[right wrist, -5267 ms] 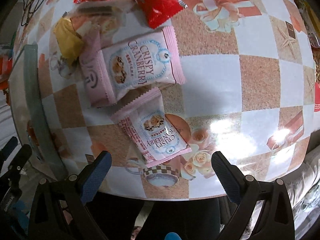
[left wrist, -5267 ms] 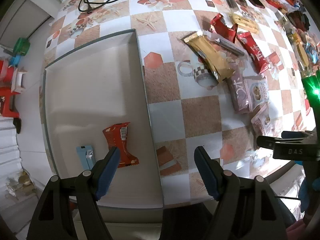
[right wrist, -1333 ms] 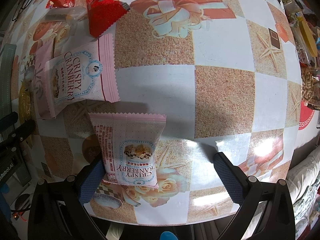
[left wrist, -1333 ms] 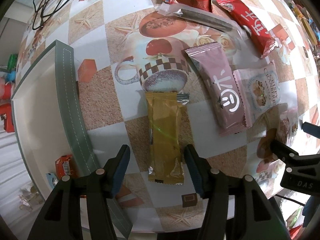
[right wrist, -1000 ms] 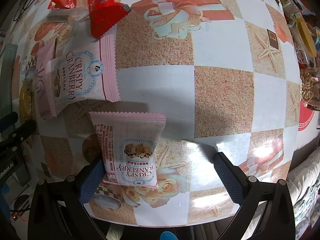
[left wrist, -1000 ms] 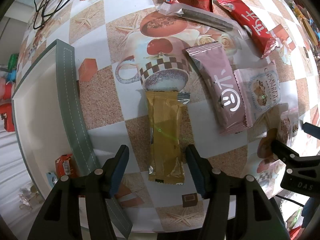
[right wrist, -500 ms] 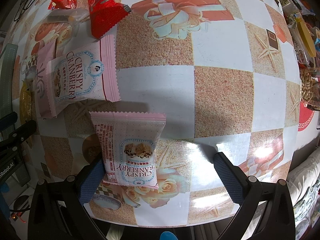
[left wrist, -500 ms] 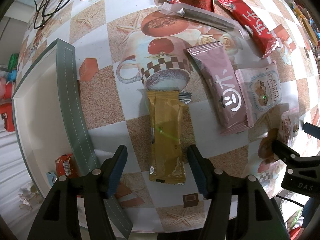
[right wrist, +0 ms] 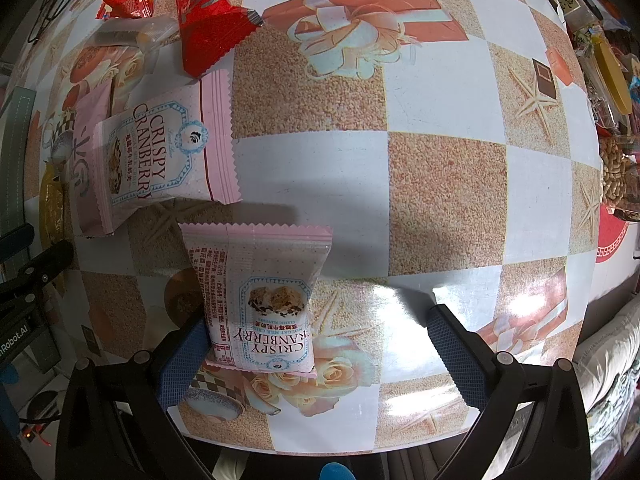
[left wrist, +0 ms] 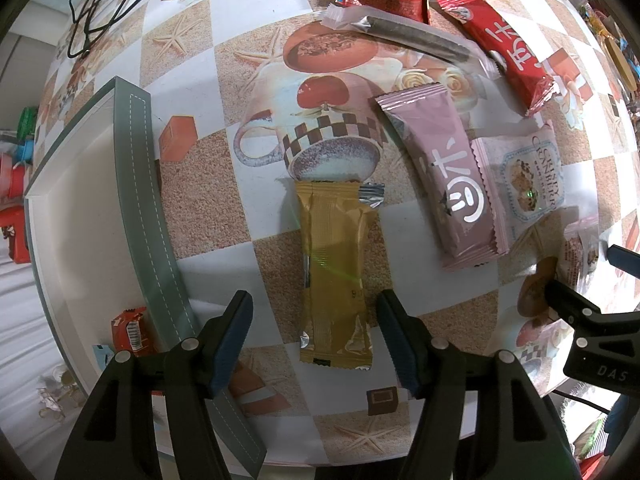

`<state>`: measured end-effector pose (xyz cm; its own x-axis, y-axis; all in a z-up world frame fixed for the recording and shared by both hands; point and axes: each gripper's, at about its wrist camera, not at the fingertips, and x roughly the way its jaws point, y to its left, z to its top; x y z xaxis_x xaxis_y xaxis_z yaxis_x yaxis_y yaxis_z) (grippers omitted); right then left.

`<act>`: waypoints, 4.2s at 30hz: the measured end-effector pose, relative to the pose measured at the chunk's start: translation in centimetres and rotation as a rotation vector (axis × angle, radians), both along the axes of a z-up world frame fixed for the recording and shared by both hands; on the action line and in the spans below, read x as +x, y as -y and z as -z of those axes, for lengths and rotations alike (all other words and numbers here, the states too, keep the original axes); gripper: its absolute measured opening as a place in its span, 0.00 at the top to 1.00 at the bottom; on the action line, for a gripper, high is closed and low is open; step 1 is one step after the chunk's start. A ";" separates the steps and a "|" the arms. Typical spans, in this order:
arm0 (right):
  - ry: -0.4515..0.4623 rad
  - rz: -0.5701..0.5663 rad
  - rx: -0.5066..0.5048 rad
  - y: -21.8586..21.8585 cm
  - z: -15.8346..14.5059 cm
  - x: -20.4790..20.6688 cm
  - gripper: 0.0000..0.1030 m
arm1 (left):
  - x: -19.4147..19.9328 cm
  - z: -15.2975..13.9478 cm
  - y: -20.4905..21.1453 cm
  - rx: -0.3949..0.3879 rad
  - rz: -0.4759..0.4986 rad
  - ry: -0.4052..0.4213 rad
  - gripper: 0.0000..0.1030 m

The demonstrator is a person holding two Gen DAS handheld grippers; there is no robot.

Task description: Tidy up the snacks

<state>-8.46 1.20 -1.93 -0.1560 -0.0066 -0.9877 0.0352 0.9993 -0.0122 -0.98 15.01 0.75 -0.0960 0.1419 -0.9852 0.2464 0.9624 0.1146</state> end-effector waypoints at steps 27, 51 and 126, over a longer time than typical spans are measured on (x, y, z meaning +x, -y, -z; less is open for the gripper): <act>0.000 0.000 0.000 0.0 0.0 -0.1 0.00 | -0.7 1.0 -1.1 -0.016 0.001 -0.020 0.31; 0.072 -0.017 0.052 0.3 -2.9 4.1 0.62 | -3.8 0.8 -0.7 -0.104 0.031 -0.033 0.61; 0.206 -0.305 0.193 -17.6 -12.8 6.5 0.62 | -5.2 -9.9 -19.8 -0.282 -0.350 0.260 0.77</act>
<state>-1.93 18.79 10.83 0.0254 0.1664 -0.9857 -0.2807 0.9476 0.1527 -6.18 34.85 10.65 0.1633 -0.1297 -0.9780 -0.0983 0.9842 -0.1470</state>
